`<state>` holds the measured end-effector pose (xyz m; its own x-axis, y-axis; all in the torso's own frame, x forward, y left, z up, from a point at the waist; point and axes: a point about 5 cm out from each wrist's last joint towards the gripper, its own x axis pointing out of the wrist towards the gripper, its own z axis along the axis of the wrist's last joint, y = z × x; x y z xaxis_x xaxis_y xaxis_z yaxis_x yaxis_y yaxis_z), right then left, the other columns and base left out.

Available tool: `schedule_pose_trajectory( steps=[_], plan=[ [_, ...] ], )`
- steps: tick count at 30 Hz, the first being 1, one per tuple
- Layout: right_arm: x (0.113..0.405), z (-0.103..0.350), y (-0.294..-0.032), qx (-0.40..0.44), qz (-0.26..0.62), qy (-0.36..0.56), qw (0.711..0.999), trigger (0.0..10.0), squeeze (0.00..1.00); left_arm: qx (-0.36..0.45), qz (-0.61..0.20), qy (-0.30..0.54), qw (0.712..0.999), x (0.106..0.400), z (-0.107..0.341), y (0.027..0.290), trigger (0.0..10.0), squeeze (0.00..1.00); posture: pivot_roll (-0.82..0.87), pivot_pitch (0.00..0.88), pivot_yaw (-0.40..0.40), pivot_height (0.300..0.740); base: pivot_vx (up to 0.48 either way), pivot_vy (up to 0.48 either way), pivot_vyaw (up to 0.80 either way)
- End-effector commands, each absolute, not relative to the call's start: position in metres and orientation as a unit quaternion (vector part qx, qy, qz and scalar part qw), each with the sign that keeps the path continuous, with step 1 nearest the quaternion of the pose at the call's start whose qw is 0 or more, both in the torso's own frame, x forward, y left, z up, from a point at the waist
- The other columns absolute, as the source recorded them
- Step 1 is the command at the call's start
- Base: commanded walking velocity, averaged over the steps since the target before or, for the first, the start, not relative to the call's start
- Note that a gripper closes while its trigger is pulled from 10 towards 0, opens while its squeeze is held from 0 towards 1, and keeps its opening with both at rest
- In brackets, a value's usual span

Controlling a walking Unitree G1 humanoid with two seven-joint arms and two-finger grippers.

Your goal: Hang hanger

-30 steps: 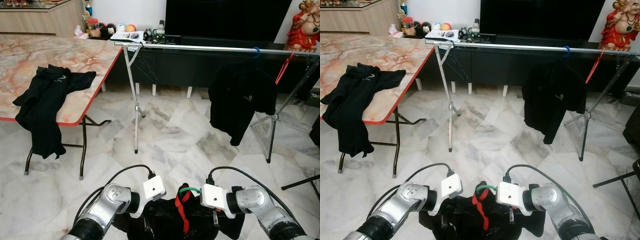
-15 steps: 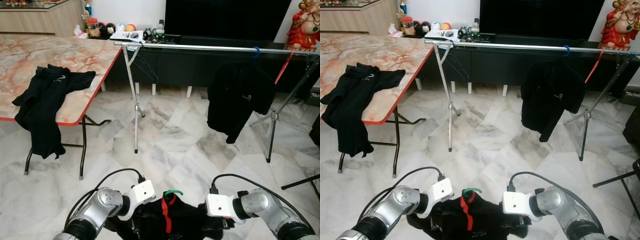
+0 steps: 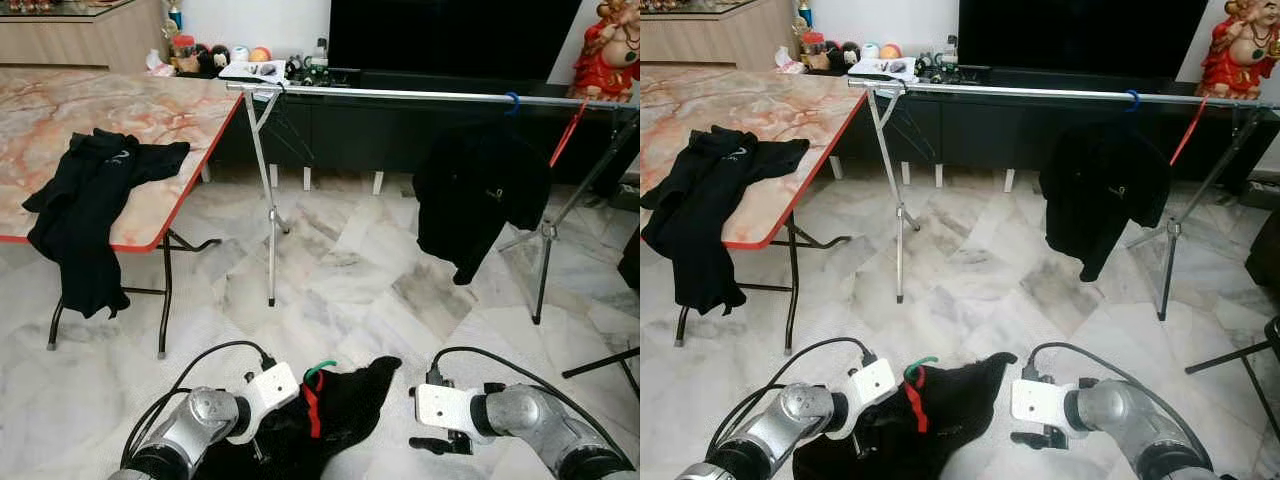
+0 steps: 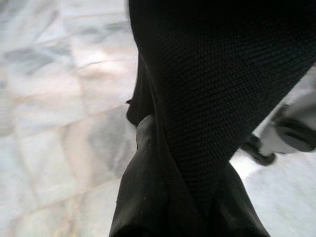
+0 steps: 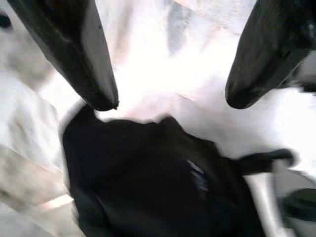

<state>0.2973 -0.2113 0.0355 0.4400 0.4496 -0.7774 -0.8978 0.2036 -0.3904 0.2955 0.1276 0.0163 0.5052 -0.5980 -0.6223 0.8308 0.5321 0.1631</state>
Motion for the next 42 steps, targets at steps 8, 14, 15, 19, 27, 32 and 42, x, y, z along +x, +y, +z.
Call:
schedule_pose_trajectory(
  steps=[8,14,15,19,27,32,42],
  plan=[
    [0.291,0.011,-0.22,-0.3,0.244,0.272,0.881,10.0,0.0,0.192,-0.29,0.179,0.92,0.312,0.029,0.134,10.0,0.0,0.06,0.058,0.008,0.74,0.0,0.0,0.0],
    [0.261,-0.023,-0.222,-0.172,0.107,0.328,0.923,10.0,0.0,0.151,-0.222,0.154,0.951,0.31,0.031,0.148,10.0,0.0,0.06,0.045,0.029,0.74,0.0,0.0,0.0],
    [0.253,-0.03,-0.223,-0.159,0.082,0.342,0.923,10.0,0.0,0.143,-0.211,0.148,0.956,0.31,0.032,0.151,10.0,0.0,0.06,0.045,0.029,0.74,0.0,0.0,0.0],
    [0.219,-0.056,-0.224,-0.082,-0.012,0.397,0.914,10.0,0.0,0.107,-0.181,0.133,0.969,0.306,0.032,0.16,10.0,0.0,0.06,0.028,0.05,0.74,0.0,0.0,0.0],
    [0.174,-0.084,-0.21,0.01,-0.088,0.456,0.886,10.0,0.0,0.099,-0.173,0.134,0.971,0.292,0.024,0.164,10.0,0.0,0.05,0.001,0.063,0.74,0.0,0.0,0.0],
    [0.165,-0.089,-0.207,0.01,-0.09,0.469,0.879,10.0,0.0,0.112,-0.177,0.135,0.968,0.287,0.022,0.164,10.0,0.0,0.05,0.0,0.062,0.74,0.0,0.0,0.0],
    [0.152,-0.095,-0.207,0.001,-0.088,0.491,0.867,10.0,0.0,0.121,-0.19,0.146,0.963,0.277,0.017,0.17,10.0,0.0,0.04,0.0,0.074,0.74,0.1,0.0,0.0]
  ],
)
